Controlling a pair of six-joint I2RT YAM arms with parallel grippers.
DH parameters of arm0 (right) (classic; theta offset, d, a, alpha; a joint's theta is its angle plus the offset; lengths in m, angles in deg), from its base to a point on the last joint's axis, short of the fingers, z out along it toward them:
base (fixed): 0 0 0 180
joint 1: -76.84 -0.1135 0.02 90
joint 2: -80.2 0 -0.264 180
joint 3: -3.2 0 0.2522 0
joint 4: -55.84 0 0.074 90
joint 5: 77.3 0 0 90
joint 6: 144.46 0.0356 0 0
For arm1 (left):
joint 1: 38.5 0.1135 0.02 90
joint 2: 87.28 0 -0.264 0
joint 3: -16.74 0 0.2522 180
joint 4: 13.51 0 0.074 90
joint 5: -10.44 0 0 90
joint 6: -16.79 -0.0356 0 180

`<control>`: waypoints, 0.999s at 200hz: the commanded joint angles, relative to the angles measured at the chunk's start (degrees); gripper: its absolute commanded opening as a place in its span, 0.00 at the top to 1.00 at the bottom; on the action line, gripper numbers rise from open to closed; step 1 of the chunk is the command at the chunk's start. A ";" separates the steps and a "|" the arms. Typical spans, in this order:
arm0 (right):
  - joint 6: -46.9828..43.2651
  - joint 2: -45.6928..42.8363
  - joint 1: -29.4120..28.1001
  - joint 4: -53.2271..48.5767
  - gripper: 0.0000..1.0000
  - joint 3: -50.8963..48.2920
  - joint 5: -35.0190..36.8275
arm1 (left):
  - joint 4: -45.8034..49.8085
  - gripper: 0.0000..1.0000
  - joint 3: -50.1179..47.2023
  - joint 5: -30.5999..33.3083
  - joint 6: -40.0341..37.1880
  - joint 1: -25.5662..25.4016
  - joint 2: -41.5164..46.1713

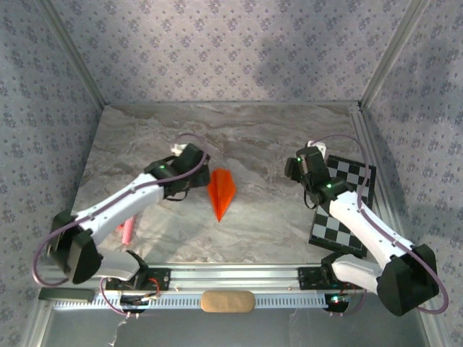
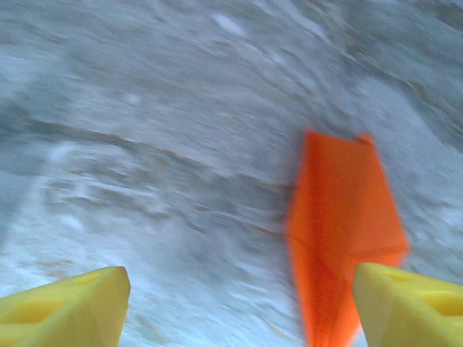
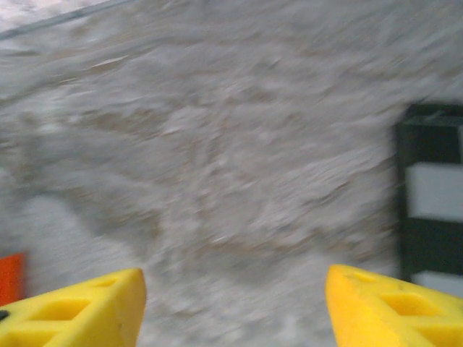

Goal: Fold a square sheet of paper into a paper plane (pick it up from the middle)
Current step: Reset both arms

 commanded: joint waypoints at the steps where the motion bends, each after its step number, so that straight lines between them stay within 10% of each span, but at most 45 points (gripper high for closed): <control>1: -14.53 2.44 2.22 7.37 0.23 -4.00 14.23 | -5.81 0.00 -6.16 6.13 -8.03 5.16 4.85; 75: -27.23 13.88 16.60 46.06 0.21 -18.25 -6.50 | -25.03 0.00 -19.11 9.20 -22.25 32.46 7.24; 138: -30.74 23.28 24.43 67.43 0.20 -25.71 -25.90 | -54.45 0.00 -27.08 4.65 -34.52 35.13 -2.08; 159: -27.17 23.55 26.04 62.47 0.01 -22.29 -23.25 | -65.00 0.00 -30.41 -2.00 -38.06 35.61 -4.01; 200: -27.20 23.22 24.74 63.27 0.00 -22.89 -18.65 | -77.79 0.01 -33.57 -10.43 -40.37 37.22 -10.48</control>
